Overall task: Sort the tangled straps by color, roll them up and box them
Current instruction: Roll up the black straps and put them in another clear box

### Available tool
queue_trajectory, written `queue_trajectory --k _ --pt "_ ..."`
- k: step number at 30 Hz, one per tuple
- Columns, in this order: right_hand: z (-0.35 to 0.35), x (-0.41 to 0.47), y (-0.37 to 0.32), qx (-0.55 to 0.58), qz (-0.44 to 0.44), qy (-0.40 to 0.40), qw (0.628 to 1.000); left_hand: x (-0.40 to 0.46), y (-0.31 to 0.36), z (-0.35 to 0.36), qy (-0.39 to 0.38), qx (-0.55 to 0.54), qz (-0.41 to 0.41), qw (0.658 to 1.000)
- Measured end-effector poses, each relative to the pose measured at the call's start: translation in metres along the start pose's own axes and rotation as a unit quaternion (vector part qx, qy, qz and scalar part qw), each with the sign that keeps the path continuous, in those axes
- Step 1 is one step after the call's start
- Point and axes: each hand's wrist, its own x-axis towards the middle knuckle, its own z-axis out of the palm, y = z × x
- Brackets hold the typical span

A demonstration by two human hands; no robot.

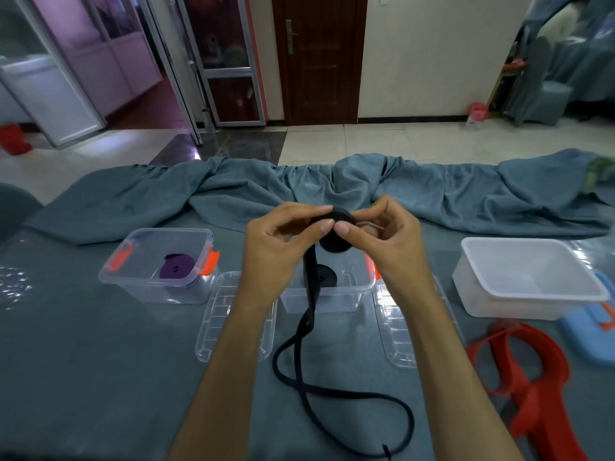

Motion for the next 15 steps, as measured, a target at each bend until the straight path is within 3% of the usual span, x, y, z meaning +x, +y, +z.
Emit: queue_trajectory --k 4,9,13,15 --pt "-0.004 0.001 -0.002 -0.005 -0.018 0.003 1.000 -0.005 -0.002 0.009 0.031 -0.011 0.000 0.999" --pt "-0.004 0.001 0.003 0.012 -0.003 0.010 1.000 -0.001 -0.007 -0.004 -0.029 0.015 0.001 0.999" --pt "-0.006 0.004 0.002 -0.001 -0.025 0.002 1.000 -0.005 -0.006 0.010 0.040 -0.043 -0.018 0.998" --pt "-0.002 0.003 0.001 0.010 -0.047 0.020 0.999 -0.005 -0.005 0.012 0.039 -0.055 -0.025 0.997"
